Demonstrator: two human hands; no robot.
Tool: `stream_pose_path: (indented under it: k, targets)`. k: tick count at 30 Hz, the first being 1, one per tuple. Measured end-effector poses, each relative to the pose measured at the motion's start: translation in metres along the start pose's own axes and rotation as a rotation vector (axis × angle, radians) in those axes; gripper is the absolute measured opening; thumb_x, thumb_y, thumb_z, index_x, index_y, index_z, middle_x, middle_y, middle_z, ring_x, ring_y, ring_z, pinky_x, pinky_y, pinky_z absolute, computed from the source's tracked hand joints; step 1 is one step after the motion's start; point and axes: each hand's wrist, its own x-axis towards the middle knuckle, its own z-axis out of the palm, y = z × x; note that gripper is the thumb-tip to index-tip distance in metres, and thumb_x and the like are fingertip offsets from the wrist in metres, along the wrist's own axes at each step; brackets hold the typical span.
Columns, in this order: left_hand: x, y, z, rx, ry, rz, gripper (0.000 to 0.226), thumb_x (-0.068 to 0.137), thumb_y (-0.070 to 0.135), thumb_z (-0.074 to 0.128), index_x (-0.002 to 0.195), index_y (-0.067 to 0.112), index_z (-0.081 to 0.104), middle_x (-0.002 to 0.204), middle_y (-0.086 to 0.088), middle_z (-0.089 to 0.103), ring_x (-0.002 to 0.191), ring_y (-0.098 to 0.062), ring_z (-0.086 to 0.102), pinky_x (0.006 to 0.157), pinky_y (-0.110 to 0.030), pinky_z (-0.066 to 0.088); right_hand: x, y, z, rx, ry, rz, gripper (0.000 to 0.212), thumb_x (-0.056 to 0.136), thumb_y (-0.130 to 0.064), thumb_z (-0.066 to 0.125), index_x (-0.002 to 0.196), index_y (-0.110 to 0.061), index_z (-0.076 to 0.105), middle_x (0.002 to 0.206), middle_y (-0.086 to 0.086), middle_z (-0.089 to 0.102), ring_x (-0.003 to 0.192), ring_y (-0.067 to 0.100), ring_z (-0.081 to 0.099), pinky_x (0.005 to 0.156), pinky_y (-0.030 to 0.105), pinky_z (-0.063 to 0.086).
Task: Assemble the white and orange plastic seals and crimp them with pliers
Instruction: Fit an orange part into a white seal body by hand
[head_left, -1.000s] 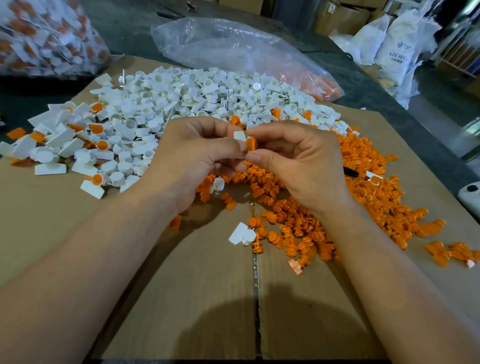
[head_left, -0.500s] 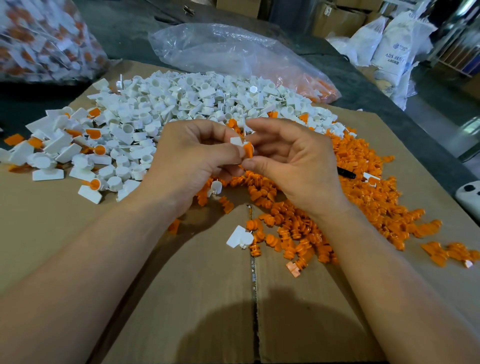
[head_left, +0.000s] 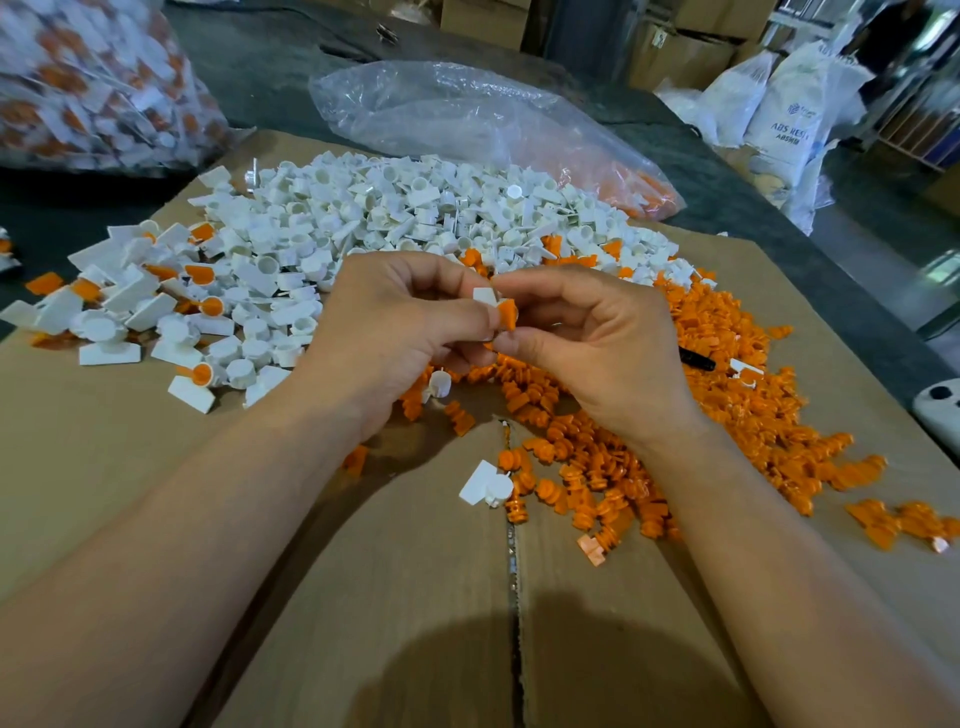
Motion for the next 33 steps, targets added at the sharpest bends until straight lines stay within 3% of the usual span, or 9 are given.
stream_pose_path:
  k: [11,17,22,33]
  targets:
    - [-0.0008,0.0006,0.0017,-0.014,-0.003,-0.016,0.016,0.073,-0.007,0.068,0.068,0.007,0.065,0.052,-0.004,0.065,0.042,-0.011,0.059,0.044,-0.017,0.048,-0.0001,0.0001,-0.0004,-0.001,-0.013,0.094,0.044,0.071,0.005,0.071,0.103,-0.024,0.060,0.086,-0.008,0.067,0.080,0.005,0.067,0.074,0.019,0.054]
    - [-0.0006,0.0004,0.0015,-0.012,0.000,-0.021,0.017,0.073,-0.008,0.067,0.068,0.008,0.065,0.052,-0.004,0.065,0.042,-0.012,0.059,0.044,-0.017,0.048,-0.0001,0.0004,-0.0007,-0.009,-0.021,0.107,0.045,0.072,0.007,0.070,0.104,-0.024,0.059,0.087,-0.011,0.066,0.081,0.003,0.067,0.074,0.017,0.053]
    - [-0.0004,0.0009,0.0004,-0.019,0.002,-0.030,0.016,0.072,-0.008,0.068,0.068,0.007,0.064,0.052,-0.004,0.065,0.042,-0.013,0.059,0.043,-0.018,0.048,-0.0006,-0.0001,-0.0021,-0.034,-0.024,0.099,0.038,0.073,0.002,0.070,0.092,-0.030,0.062,0.082,-0.016,0.066,0.078,0.001,0.067,0.071,0.014,0.051]
    - [0.0011,0.0007,-0.0006,-0.020,-0.003,-0.102,0.014,0.070,-0.005,0.069,0.064,0.004,0.060,0.049,-0.003,0.062,0.040,-0.013,0.058,0.040,-0.016,0.044,-0.0013,0.0037,-0.0010,-0.123,-0.040,0.055,0.039,0.078,0.001,0.066,0.105,-0.027,0.058,0.089,-0.018,0.063,0.086,-0.003,0.065,0.077,0.014,0.050]
